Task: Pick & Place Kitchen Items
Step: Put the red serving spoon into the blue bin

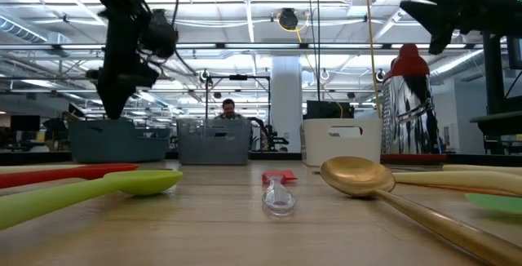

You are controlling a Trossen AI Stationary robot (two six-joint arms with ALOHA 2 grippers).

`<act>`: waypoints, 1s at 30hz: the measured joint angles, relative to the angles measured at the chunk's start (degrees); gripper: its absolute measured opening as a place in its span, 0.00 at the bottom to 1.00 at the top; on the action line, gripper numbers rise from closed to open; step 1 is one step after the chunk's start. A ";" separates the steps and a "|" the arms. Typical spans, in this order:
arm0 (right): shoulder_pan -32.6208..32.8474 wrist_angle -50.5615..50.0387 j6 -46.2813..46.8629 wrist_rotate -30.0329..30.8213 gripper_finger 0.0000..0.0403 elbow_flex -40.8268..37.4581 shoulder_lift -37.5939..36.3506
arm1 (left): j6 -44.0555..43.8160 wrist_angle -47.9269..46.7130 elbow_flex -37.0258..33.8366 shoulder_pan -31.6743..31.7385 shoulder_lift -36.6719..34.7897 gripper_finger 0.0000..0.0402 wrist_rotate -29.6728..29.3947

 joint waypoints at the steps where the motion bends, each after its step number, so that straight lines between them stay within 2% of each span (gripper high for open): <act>1: 0.00 0.99 -0.46 0.02 0.33 0.00 0.35 | -0.34 0.00 0.01 -0.77 -1.75 0.20 -0.01; 8: 0.00 7.31 2.07 -0.03 0.36 0.00 6.19 | -8.33 0.25 0.04 -10.29 -14.19 0.20 0.08; 15: 0.11 20.32 6.80 -2.02 0.38 0.02 16.24 | -19.96 2.44 0.04 -26.86 -20.74 0.20 1.71; 23: 3.89 27.82 10.85 -3.19 0.38 0.01 26.92 | -31.94 8.05 0.04 -47.82 -18.07 0.20 0.95; 30: 6.95 32.83 11.84 -3.14 0.37 0.02 33.54 | -46.50 11.31 0.04 -64.49 -9.28 0.20 -5.75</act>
